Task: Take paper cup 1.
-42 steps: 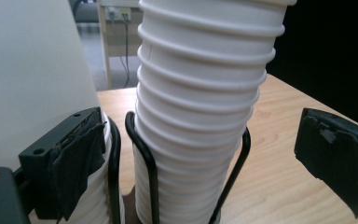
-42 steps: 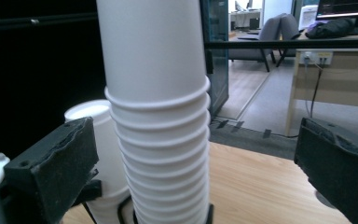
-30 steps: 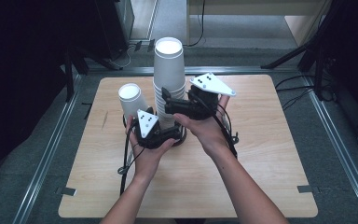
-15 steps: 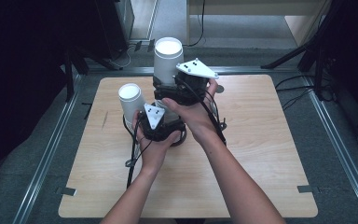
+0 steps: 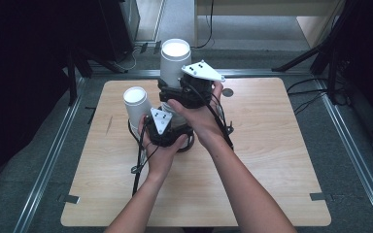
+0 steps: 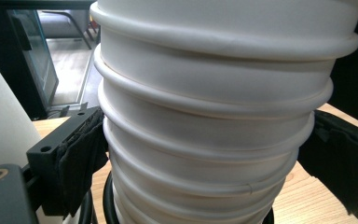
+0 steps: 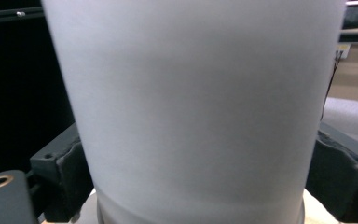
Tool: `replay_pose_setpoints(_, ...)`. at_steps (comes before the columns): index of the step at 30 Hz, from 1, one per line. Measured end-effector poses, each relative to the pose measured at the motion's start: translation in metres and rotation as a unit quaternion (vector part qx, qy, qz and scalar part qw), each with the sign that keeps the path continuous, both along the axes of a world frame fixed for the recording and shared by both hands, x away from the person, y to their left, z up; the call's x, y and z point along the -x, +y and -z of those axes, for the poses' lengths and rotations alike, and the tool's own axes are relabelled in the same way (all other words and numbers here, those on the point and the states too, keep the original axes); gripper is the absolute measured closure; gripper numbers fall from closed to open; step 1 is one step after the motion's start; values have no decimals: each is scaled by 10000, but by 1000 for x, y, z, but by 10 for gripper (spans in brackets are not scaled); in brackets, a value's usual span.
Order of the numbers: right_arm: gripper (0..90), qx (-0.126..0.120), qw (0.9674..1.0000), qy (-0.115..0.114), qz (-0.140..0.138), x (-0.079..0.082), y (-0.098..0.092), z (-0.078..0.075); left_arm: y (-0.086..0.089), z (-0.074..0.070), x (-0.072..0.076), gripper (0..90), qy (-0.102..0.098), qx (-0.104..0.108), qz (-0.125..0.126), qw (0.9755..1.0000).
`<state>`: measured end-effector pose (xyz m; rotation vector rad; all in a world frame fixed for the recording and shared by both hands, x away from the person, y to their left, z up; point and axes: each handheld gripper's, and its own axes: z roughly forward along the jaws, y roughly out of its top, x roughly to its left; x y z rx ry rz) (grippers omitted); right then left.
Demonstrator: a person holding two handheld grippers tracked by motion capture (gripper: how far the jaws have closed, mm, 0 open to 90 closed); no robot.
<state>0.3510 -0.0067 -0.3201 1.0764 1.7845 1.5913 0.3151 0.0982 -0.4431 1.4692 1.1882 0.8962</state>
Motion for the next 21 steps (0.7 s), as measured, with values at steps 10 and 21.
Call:
replay_pose_setpoints(10, 115, -55, 9997, -232, 48, 3, 0, -10, 0, 0, 0, 46, -14, 23, 2, 10000)
replay_pose_setpoints(21, 98, 57, 10000, -75, 6, 4, -1, -11, 2, 1, 0, 44, -16, 70, 60, 10000)
